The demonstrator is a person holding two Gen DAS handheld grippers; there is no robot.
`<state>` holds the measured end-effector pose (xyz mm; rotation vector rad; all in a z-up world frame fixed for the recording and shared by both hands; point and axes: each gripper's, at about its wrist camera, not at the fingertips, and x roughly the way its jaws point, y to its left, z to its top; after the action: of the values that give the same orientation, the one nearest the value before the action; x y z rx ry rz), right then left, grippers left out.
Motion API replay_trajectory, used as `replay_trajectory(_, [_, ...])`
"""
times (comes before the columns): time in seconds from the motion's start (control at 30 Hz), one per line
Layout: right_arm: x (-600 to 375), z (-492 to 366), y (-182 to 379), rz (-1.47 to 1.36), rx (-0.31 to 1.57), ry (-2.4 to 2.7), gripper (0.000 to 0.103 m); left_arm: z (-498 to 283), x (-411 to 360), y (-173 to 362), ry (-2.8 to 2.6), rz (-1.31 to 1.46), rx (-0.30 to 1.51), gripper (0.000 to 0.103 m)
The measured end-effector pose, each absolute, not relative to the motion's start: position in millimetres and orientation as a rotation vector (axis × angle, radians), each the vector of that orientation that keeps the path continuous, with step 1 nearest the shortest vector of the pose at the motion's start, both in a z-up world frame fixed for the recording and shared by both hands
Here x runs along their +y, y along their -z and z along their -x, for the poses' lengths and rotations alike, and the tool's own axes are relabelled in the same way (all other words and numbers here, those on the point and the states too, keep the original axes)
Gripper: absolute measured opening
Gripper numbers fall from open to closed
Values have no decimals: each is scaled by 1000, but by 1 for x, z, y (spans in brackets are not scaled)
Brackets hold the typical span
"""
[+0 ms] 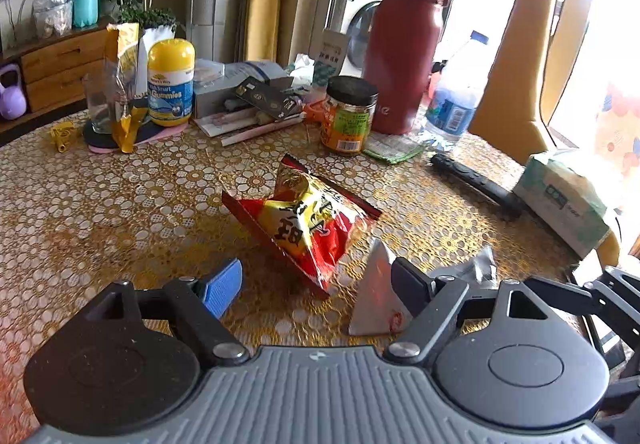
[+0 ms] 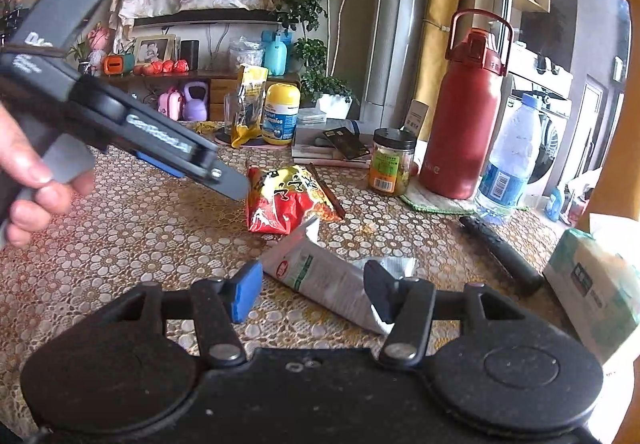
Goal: Organize snacks
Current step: 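Grasp the red-and-yellow chip bag with the left tool while the right tool grasps the white packet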
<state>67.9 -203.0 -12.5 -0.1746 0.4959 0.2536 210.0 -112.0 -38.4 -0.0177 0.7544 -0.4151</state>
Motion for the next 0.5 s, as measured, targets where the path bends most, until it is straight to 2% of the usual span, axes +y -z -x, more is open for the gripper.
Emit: replay_trajectory(0.5, [-211,-100,20,202,510,-275,58,-272,-122,78,417,99,813,82])
